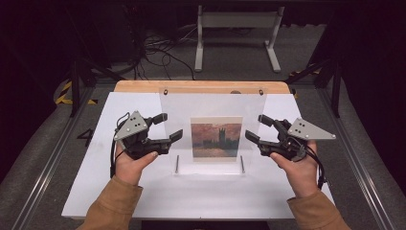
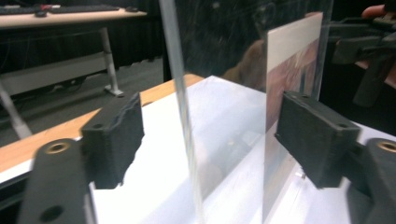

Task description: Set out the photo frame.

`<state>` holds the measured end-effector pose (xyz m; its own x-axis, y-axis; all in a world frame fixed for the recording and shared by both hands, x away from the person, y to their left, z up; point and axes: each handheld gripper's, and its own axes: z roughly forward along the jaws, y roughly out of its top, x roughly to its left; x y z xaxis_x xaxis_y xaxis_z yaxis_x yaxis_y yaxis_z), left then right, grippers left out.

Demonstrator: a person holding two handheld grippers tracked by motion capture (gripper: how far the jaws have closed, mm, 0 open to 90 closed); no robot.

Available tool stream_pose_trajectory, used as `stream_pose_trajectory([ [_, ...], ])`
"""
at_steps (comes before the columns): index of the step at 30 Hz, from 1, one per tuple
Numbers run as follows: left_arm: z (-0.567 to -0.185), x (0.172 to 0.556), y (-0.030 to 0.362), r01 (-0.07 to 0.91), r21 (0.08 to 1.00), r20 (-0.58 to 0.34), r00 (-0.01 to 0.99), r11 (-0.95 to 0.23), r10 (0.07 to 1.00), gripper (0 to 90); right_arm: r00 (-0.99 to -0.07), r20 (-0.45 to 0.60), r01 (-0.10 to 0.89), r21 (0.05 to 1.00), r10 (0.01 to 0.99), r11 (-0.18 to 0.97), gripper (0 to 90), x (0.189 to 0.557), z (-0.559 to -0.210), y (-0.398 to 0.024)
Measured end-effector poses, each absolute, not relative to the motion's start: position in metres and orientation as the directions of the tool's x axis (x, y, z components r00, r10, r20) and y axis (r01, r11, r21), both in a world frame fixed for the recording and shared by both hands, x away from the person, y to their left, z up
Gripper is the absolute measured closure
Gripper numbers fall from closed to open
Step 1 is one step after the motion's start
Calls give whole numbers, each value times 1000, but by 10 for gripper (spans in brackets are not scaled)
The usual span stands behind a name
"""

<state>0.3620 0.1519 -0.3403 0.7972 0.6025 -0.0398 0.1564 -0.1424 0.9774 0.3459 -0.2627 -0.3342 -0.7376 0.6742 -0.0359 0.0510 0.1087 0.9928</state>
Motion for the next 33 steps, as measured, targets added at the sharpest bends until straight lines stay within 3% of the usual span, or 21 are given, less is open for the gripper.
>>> stream_pose_trajectory([
  [20,-363,329,215,226,947,-10,734,-230,679,156,-677,-53,108,979,734,170,218,313,-334,-322],
  [33,-395,318,242,298,921,-31,700,-251,714,131,-636,-39,189,960,771,206,194,301,-361,-347],
])
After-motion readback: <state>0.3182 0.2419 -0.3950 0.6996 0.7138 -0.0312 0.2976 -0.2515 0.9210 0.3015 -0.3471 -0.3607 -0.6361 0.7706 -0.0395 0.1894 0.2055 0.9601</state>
